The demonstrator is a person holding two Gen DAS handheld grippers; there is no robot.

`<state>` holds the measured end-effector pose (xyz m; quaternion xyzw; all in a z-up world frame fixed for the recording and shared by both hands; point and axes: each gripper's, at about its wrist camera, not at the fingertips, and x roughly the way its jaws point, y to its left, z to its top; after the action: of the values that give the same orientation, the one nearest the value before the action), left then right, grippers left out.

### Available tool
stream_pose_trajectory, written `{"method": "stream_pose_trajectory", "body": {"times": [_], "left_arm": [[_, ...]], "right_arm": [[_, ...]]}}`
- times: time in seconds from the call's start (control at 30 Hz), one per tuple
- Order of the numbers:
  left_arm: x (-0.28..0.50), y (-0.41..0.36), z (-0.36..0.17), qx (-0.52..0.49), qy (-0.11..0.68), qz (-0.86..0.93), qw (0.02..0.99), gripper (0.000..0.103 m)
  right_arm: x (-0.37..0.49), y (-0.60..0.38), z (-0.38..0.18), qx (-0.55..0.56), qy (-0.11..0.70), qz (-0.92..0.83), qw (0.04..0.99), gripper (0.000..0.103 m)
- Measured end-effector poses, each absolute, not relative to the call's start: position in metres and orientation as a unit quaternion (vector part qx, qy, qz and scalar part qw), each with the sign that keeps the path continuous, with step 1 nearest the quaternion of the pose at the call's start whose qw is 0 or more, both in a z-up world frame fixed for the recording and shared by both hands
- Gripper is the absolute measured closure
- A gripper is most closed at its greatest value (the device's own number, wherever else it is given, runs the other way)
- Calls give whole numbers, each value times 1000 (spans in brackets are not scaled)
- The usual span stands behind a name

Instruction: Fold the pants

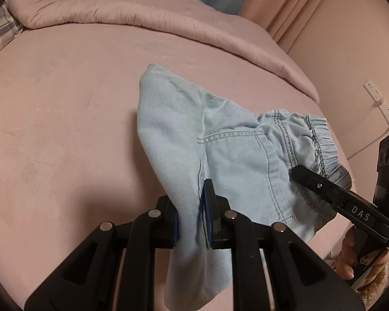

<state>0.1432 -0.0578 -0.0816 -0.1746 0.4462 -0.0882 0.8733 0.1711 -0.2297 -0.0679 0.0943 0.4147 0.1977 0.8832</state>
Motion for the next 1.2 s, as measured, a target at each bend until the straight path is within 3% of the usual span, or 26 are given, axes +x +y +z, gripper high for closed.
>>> {"method": "stream_pose_trajectory", "body": {"times": [0.33,0.53,0.63,0.7,0.8,0.93,1.0,1.2], "left_arm": [[161,-52,-123,-178,487,-57,853,82],[158,-52,-125,-183,490,-51,851,75],[158,-52,-121,-186,500,-52,844,64],[152,-49,-114,-191,498,-55,844,44],[139,-47,-93,-183,476,-50,859,26],[118,-44,-58,-176,446,-55,876,17],[106,-44,-42,-172,432,-57,883,5],[68,-50,-9,-158,394,-62,903,1]], "right_arm": [[200,-214,-107,74,467,167,865,67],[197,-222,-115,77,475,153,863,60],[193,-224,-111,71,472,146,866,55],[192,-226,-109,68,473,139,867,49],[184,-229,-99,57,468,127,873,43],[162,-236,-70,42,423,119,897,27],[149,-239,-53,39,402,119,907,23],[114,-242,-15,31,355,123,926,16]]}}
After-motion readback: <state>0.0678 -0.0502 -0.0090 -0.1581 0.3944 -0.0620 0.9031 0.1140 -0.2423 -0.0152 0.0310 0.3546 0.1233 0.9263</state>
